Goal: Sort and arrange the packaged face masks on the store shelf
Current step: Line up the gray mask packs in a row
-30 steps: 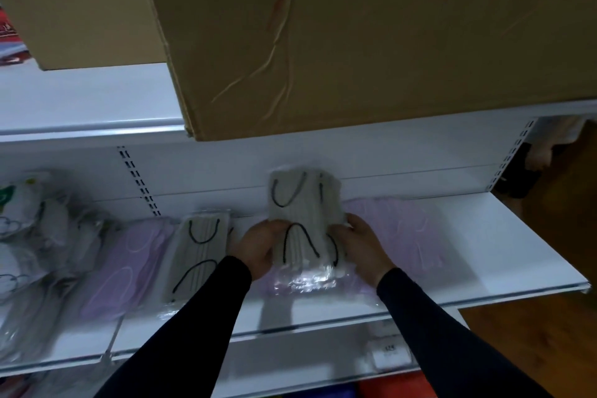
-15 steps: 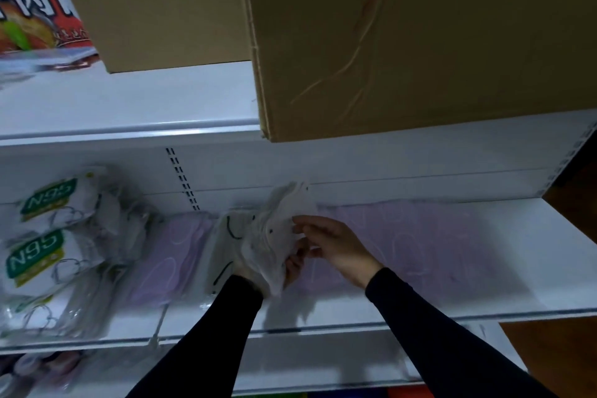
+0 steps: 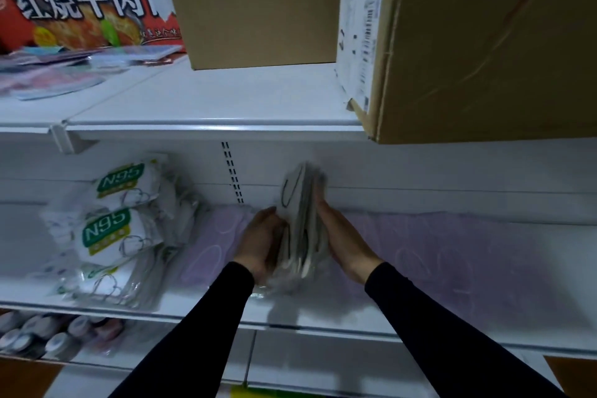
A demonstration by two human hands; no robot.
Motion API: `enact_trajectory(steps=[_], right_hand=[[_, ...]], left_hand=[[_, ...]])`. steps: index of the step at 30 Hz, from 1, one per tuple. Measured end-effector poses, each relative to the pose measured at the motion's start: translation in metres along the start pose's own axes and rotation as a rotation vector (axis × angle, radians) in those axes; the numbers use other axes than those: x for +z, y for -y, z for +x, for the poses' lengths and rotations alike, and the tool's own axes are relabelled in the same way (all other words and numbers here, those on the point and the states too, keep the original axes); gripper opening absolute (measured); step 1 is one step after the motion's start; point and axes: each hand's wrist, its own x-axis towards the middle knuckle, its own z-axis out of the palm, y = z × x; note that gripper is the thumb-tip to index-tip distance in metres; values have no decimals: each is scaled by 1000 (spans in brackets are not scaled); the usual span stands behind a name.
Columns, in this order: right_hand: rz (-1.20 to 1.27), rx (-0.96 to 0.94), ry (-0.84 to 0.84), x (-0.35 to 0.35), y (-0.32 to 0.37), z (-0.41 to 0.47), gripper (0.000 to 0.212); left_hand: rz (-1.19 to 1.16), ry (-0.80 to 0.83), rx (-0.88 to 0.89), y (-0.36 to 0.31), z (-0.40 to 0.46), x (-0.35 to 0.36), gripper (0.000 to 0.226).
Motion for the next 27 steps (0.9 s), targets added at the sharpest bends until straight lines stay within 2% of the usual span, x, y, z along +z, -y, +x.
enact_trajectory(steps=[2, 4, 6, 8, 9, 11, 13, 15, 18, 20, 24, 27], right_hand=[[6, 40, 12, 9, -11, 7, 81], [8, 77, 35, 20, -24, 13, 77], [-17, 135, 6, 30, -40, 21, 85], [-55, 168, -5, 36, -54, 30, 78], [-87, 182, -9, 39, -60, 34, 75], [-166, 197, -56, 44, -64, 36, 75], [-277, 159, -136, 49, -63, 33, 58], [-385, 104, -181, 53, -59, 31, 35], [-591, 17, -280, 58, -54, 29, 21], [-665, -8, -337, 58, -58, 31, 22], [-662, 33, -368, 55, -75, 37, 38], [-621, 80, -350, 51, -77, 37, 46]], left_hand=[[124, -62, 105, 1, 4, -11, 24], [254, -133, 114, 4, 4, -23, 24], [292, -135, 75, 8, 2, -37, 39], [289, -71, 1, 9, -1, -50, 62], [284, -59, -20, 7, -4, -55, 65], [287, -123, -17, 7, -5, -68, 50], [344, -199, 25, 5, 0, -78, 46], [437, -216, 57, 3, 7, -84, 63], [576, -227, 129, 2, 14, -78, 60], [704, -209, 157, 3, 17, -68, 55], [971, -191, 102, 11, 27, -60, 49], [960, -166, 46, 13, 28, -58, 56]])
